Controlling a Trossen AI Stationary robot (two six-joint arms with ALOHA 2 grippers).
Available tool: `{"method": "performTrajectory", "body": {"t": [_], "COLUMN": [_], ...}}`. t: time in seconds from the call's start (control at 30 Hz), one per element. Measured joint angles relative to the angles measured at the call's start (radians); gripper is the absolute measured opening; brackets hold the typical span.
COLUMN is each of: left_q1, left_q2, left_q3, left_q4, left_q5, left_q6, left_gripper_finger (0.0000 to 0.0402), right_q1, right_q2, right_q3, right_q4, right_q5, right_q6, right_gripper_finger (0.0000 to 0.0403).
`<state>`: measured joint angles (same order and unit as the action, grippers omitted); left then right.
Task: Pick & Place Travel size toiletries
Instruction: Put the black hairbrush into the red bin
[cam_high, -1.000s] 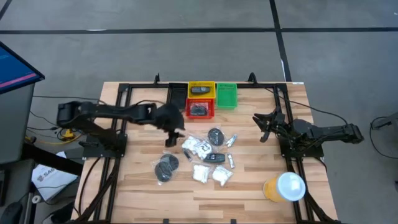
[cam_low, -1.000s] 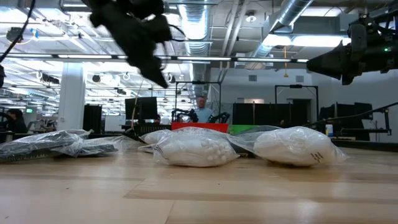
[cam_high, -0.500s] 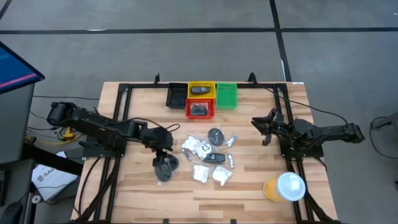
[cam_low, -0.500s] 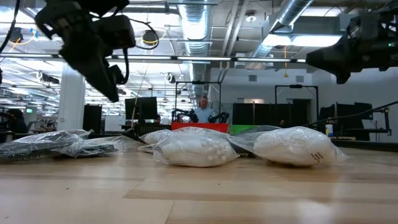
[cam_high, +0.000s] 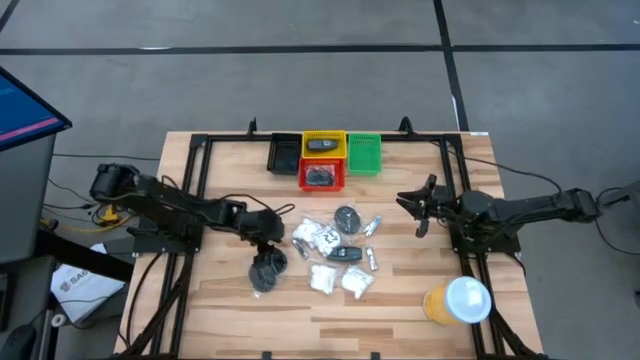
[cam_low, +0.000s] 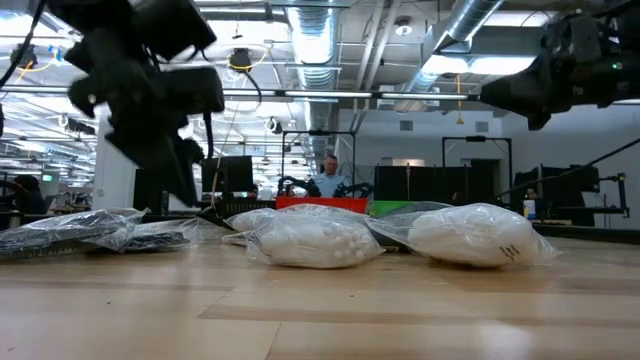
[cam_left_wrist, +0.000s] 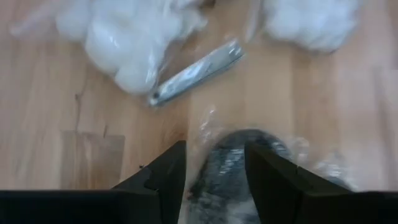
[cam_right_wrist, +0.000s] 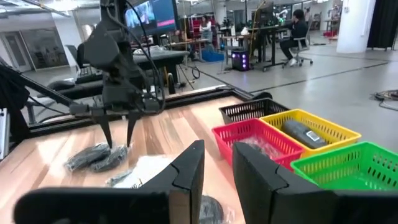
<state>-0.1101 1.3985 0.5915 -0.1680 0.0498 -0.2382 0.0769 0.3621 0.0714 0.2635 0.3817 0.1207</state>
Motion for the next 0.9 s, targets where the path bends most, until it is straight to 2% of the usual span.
{"method": "performTrajectory", "body": {"t": [0.2, 0.4, 0.5, 0.67, 0.9], "left_q1": [0.000, 0.000, -0.003, -0.003, -0.003], "left_q2": [0.079, 0.110, 0.107, 0.099, 0.077], "left_q3": [0.000, 0.001, 0.001, 0.001, 0.019], "left_q4": [0.026, 0.041, 0.046, 0.050, 0.056], "left_q5": [0.000, 0.030, 0.054, 0.062, 0.060], "left_q6": [-0.002, -0.004, -0.005, 0.012, 0.017], "left_gripper_finger": [0.0153, 0.0148, 0.0120, 0.0017, 0.0001], "right_q1": [0.001, 0.001, 0.000, 0.000, 0.000], "right_q2": [0.132, 0.254, 0.314, 0.412, 0.524], "right_q3": [0.052, 0.103, 0.122, 0.150, 0.186], "right_q4": [0.027, 0.025, 0.025, 0.042, 0.094], "right_q5": [-0.019, -0.042, -0.042, -0.042, -0.045], "right_q6": [-0.013, -0.016, -0.016, -0.026, -0.026], "right_gripper_finger": [0.0078, 0.0108, 0.0120, 0.0125, 0.0119]}}
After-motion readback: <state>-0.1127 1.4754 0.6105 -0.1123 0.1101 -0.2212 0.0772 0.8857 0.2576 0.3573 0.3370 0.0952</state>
